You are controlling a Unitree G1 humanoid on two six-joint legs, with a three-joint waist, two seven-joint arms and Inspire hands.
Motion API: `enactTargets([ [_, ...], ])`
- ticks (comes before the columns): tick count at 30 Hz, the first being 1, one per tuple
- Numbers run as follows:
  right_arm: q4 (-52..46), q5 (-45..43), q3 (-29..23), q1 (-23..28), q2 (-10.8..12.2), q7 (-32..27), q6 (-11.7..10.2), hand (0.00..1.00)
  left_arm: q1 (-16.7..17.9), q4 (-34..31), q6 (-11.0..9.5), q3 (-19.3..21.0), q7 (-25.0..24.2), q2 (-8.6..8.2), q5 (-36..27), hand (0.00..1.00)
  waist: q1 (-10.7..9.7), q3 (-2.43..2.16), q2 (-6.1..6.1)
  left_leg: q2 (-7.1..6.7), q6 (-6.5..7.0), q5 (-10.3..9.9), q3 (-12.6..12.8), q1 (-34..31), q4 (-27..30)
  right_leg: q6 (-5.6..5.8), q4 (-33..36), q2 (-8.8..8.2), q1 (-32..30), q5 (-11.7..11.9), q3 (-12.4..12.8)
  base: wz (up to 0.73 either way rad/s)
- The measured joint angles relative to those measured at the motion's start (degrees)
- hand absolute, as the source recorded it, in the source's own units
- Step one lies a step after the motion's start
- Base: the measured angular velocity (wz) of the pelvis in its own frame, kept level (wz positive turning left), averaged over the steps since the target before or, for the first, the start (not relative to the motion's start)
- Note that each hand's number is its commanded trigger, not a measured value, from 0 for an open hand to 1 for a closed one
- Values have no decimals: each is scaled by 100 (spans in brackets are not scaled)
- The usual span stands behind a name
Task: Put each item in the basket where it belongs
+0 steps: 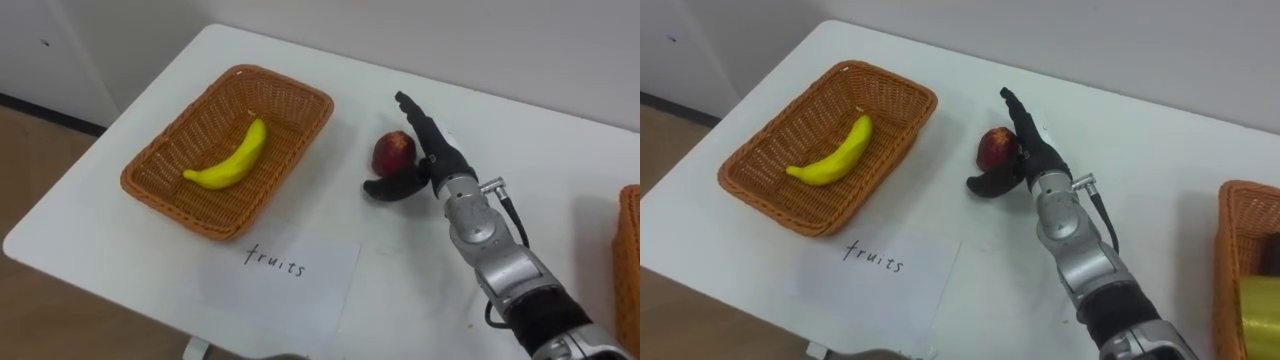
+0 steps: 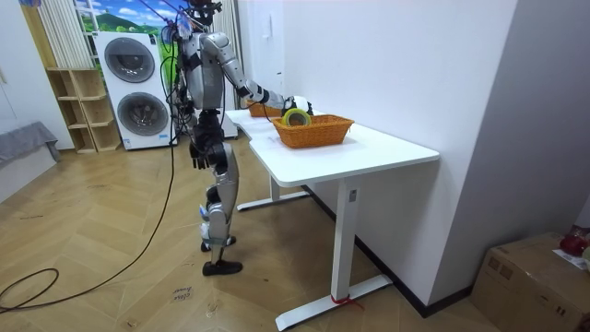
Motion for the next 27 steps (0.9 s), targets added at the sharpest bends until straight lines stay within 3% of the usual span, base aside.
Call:
enactTargets([
  [13, 4, 4, 0, 0, -38, 59, 1, 0, -4, -2, 2, 18, -81, 16, 93, 0, 10, -35, -64, 1, -1, 1, 8, -33, 1, 0, 7, -3, -64, 0, -32, 0],
  [27, 220, 322, 3, 0, -111, 273, 5, 0, -6, 2, 9, 14, -84, 26, 82, 0, 6, -7, -131, 7, -3, 2, 37, -37, -23, 0, 4, -3, -76, 0, -26, 0],
])
